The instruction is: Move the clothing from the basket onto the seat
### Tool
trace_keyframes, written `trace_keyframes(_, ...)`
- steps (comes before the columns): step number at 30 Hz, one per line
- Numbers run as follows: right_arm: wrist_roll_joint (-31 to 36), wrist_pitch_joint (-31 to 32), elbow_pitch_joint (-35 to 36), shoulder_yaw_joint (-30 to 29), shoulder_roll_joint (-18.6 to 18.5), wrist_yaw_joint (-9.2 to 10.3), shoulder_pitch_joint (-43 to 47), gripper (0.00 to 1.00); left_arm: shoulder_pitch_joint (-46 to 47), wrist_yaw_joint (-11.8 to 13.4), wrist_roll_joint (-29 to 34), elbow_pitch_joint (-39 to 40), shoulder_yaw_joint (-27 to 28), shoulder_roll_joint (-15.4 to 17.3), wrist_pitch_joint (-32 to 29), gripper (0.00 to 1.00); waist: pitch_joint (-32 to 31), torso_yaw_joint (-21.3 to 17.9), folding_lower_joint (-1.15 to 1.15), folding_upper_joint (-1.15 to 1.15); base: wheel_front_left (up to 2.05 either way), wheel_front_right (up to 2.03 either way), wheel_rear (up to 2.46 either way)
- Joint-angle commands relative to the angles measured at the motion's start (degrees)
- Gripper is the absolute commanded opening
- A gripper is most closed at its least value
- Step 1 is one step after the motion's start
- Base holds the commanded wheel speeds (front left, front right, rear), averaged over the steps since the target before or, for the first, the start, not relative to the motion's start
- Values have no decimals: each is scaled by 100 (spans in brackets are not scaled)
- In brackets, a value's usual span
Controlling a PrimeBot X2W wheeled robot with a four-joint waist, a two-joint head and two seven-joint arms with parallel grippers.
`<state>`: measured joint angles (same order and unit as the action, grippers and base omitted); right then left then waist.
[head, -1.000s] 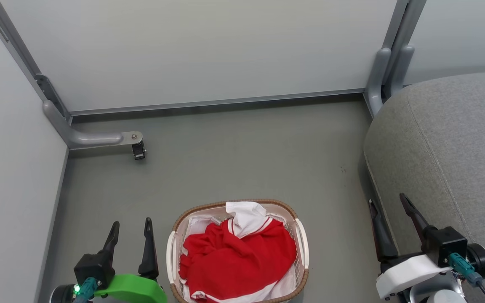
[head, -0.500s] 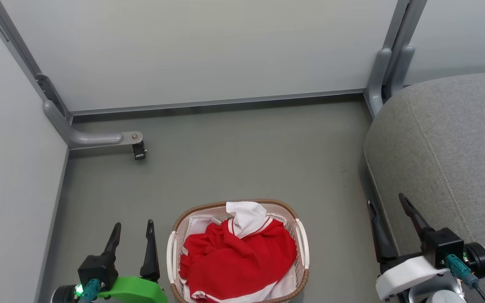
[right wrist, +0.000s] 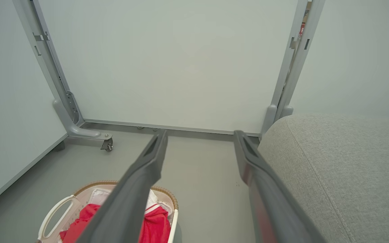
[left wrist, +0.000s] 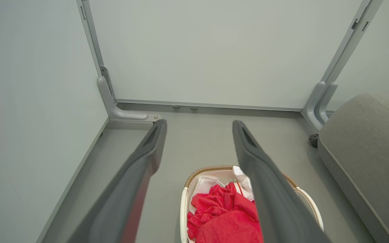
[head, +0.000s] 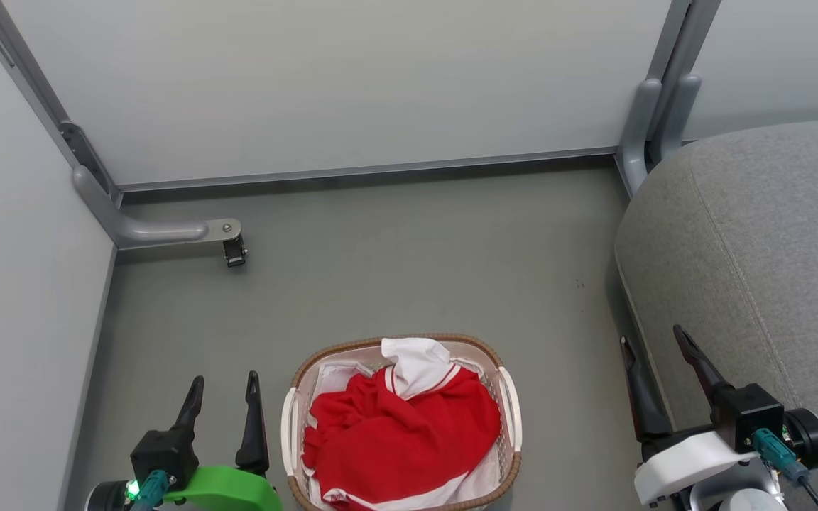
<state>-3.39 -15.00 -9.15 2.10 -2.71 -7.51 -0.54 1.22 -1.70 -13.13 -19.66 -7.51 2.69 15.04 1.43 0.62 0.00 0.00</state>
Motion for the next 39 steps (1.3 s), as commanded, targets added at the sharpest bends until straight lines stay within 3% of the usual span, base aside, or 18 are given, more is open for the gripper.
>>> trace_keyframes(1, -9, -28, 24, -16, -32, 4, 40, 100, 86, -12, -2, 20, 18, 36, 22, 100, 22, -3, 0, 0, 0, 0, 0)
trace_keyframes(10, -2, -27, 257, -135, -33, 4, -223, 100, 493, -133, 167, 105, 5, 36, 22, 100, 465, -23, 0, 0, 0, 0, 0)
trace_keyframes(18, 16, -21, 607, -341, -31, 4, -858, 100, 1465, -309, 459, -244, -327, 33, 13, 100, 1512, -250, 0, 0, 0, 0, 0)
trace_keyframes(32, -460, -21, 1181, -286, -23, 4, -2249, 100, 3564, -539, 678, -2710, -1078, 119, -338, 100, 3692, -1263, 0, 0, 0, 0, 0)
trace_keyframes(39, -790, -21, 1552, -182, -21, 4, -2680, 100, 4333, -569, 691, -3629, -1237, 358, -785, 100, 4345, -1692, 0, 0, 0, 0, 0)
